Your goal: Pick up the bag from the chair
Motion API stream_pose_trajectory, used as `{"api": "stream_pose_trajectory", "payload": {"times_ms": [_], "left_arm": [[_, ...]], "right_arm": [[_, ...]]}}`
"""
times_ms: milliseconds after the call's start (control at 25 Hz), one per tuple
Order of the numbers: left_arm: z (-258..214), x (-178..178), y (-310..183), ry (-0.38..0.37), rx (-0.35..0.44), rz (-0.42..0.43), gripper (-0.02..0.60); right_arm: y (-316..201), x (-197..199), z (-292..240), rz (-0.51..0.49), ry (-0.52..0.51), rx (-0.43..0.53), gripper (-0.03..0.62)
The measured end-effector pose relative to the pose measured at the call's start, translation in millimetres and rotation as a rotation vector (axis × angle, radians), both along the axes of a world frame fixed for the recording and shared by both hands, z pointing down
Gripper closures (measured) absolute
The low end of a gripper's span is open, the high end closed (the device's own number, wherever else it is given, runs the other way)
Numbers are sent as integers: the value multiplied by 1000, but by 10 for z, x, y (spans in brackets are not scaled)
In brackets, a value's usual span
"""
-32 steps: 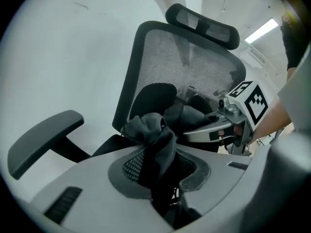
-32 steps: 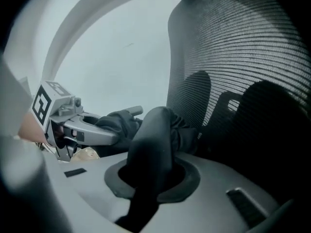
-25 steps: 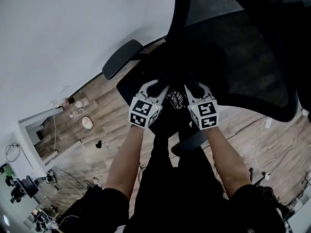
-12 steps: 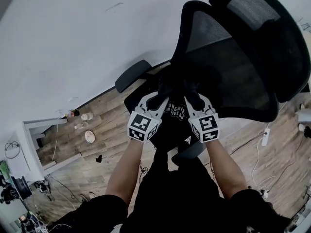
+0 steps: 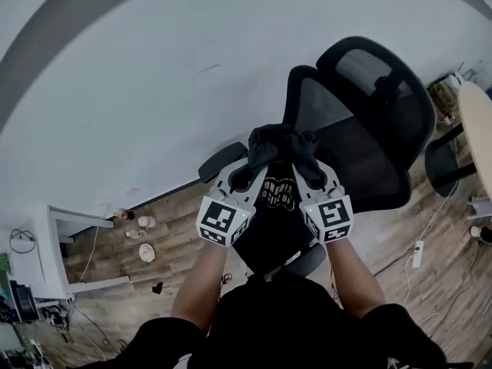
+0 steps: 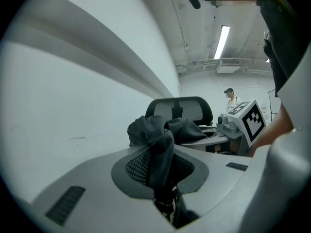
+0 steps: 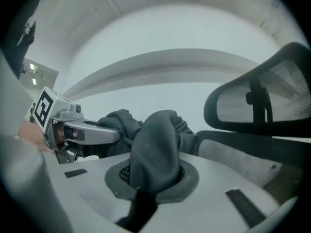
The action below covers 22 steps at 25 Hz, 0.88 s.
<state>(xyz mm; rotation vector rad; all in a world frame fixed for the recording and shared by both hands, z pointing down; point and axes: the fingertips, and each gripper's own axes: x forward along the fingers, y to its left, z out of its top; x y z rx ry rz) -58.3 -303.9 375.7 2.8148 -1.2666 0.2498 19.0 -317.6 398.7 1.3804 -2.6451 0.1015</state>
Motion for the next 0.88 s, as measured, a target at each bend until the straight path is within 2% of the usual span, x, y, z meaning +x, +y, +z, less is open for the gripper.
{"api": "stream_pose_trajectory", "payload": {"times_ms": [240,400,880], "left_arm": [[-873,-28,66,44,152,-16,506],[-1172,-41,143,52,213,-31,508],[-1168,-16,207,51,168,-55,508]], "right_arm": [[-8,-50,-868,1,-28,151,543],[51,-79,-1174,8,-29,207,545],[108,-63,-1157,4,-28,181,545]]}}
